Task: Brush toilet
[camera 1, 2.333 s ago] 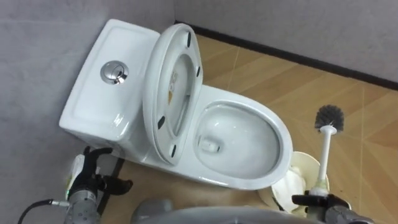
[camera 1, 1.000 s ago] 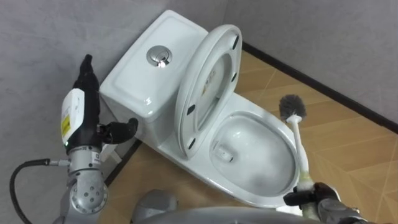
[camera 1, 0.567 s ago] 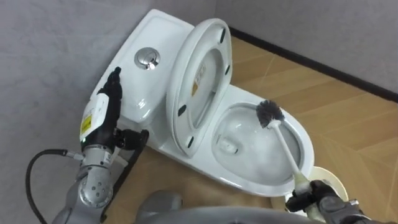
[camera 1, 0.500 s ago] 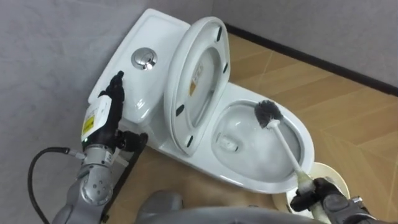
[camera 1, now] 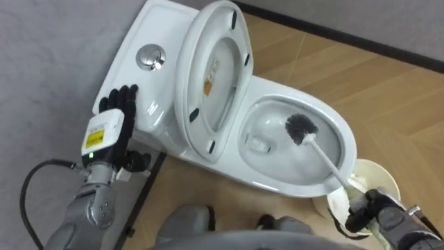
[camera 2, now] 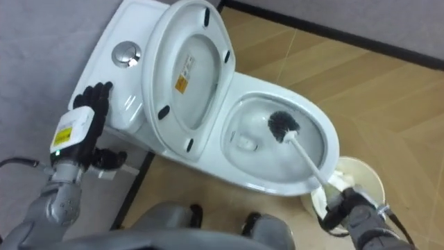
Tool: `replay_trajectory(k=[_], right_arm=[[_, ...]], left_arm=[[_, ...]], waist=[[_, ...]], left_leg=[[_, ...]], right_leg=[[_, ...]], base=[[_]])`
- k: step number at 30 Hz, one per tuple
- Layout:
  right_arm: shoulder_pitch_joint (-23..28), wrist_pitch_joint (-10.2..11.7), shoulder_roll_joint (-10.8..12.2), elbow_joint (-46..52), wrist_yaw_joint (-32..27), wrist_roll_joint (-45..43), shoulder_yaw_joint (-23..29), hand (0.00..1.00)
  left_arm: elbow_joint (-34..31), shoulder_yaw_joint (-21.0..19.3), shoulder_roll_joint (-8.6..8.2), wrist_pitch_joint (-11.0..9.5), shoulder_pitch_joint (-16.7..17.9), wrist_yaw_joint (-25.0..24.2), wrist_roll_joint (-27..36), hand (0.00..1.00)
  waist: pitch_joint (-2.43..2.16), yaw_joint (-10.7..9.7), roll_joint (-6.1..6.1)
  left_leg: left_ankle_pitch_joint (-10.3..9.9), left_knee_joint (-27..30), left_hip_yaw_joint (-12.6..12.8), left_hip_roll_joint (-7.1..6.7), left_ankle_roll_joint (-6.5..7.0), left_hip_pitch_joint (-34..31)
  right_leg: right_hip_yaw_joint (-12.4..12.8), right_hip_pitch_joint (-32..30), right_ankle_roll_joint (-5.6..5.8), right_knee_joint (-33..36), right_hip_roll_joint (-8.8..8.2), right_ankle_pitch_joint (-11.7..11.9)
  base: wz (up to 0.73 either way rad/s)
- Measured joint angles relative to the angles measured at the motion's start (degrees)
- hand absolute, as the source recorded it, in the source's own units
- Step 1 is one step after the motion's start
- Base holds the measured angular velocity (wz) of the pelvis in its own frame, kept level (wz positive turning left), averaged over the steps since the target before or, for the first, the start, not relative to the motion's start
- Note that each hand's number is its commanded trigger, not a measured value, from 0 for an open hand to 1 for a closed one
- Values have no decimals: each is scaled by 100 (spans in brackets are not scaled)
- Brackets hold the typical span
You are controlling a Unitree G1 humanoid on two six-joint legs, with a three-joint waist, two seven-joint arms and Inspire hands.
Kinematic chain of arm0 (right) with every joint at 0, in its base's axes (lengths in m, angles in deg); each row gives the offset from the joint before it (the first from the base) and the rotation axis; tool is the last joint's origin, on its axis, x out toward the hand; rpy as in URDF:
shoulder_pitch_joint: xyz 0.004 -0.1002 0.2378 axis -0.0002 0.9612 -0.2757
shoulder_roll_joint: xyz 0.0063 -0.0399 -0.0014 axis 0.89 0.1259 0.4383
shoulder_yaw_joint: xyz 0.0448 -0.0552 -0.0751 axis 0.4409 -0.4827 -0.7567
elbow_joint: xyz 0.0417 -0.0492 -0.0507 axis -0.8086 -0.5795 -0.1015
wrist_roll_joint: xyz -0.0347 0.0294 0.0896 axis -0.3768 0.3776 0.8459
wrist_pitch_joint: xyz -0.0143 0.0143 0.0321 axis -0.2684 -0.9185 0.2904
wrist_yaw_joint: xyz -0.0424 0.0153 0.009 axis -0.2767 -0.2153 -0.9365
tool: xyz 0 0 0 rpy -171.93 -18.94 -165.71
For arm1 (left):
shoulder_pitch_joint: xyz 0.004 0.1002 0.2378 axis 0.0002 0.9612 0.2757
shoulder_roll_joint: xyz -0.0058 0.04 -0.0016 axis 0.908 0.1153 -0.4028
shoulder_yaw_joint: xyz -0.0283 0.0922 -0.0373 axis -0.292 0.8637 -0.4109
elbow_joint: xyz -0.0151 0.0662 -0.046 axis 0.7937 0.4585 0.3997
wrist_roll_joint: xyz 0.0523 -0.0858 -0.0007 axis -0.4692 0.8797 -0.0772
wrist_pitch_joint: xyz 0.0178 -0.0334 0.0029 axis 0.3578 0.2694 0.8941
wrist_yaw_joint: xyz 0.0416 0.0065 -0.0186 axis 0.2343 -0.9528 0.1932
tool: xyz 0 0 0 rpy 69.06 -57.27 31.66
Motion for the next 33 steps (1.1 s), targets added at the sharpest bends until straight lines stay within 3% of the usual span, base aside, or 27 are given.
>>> replay_trajectory(k=[2, 3, 6, 11, 14, 15, 17, 19, 23, 25, 28, 31, 33], right_arm=[[-4, -20, -47, 34, -29, -282, -56, 100], [15, -50, -81, 130, -58, -584, -64, 100], [-7, -48, -257, 255, -156, -994, -315, 100], [-111, -116, -700, 477, -400, -1318, -628, 100], [-199, -134, -1229, 664, -607, -1585, -830, 100], [-279, -171, -1436, 680, -709, -1629, -960, 100], [-329, -229, -1759, 813, -814, -1635, -1134, 100], [-578, -235, -2085, 897, -928, -1776, -1299, 100], [-976, -361, -2337, 895, -1181, -2328, -1497, 100], [-1202, -429, -2535, 996, -1359, -2336, -1800, 100], [-1484, -459, -2823, 1243, -1506, -2334, -2102, 100], [-1798, -625, -3019, 1333, -1562, -2392, -2178, 100], [-2063, -702, -3031, 1327, -1567, -2428, -2258, 100]], left_arm=[[205, -5, 66, 79, -267, 9, -30, 0], [276, -6, 197, 87, -411, 16, -99, 0], [391, 50, 466, 33, -618, 242, -176, 0], [419, 143, 494, -23, -906, 676, -208, 0], [400, 411, 796, -66, -1223, 863, -324, 0], [394, 548, 948, -107, -1368, 932, -327, 0], [371, 711, 1143, -185, -1519, 1122, -327, 0], [353, 887, 1401, -244, -1668, 1368, -333, 0], [404, 919, 1513, -316, -2036, 1683, -620, 0], [414, 1008, 1527, -304, -2242, 1898, -658, 0], [449, 1152, 1545, -268, -2403, 2221, -671, 0], [437, 1153, 1620, -257, -2432, 2430, -784, 0], [442, 1197, 1714, -192, -2433, 2513, -776, 0]], waist=[[-9, 23, 29], [-4, 9, 27], [43, 29, -4], [80, 78, 24], [146, 174, 149], [187, 240, 234], [181, 348, 329], [178, 414, 427], [181, 585, 571], [179, 771, 640], [174, 973, 662], [178, 962, 654], [187, 961, 627]], left_leg=[[0, 113, -8, -1, 0, -160], [0, 194, -5, -7, 0, -295], [-1, 489, 3, -6, 1, -754], [-7, 941, 12, -49, 9, -1531], [-15, 1259, -63, -119, 19, -2010], [-17, 1382, -90, -123, 19, -2192], [-28, 1569, -91, -136, 29, -2492], [-34, 1822, -102, -205, 26, -2891], [-65, 2295, -75, -212, 5, -3525], [-123, 2587, -72, -210, -20, -3871], [-166, 2881, -7, -217, -28, -4282], [-175, 3164, -4, -261, -42, -4699], [-209, 3343, -15, -251, -66, -4914]], right_leg=[[-43, -103, -14, 27, -16, -5], [-93, -227, -34, 120, -55, -16], [-131, -632, -65, 349, -98, -32], [-161, -1387, -130, 832, -239, -67], [-242, -1819, -167, 1223, -374, -157], [-288, -1963, -188, 1341, -417, -169], [-332, -2237, -225, 1571, -476, -223], [-384, -2634, -279, 1944, -665, -327], [-474, -3189, -390, 2485, -838, -472], [-447, -3531, -447, 2793, -889, -553], [-410, -3972, -529, 3180, -1010, -659], [-443, -4343, -582, 3544, -1153, -779], [-410, -4565, -612, 3707, -1147, -805]], base=[[8], [12], [7], [4], [20], [20], [17], [22], [18], [0], [5], [22], [0]])
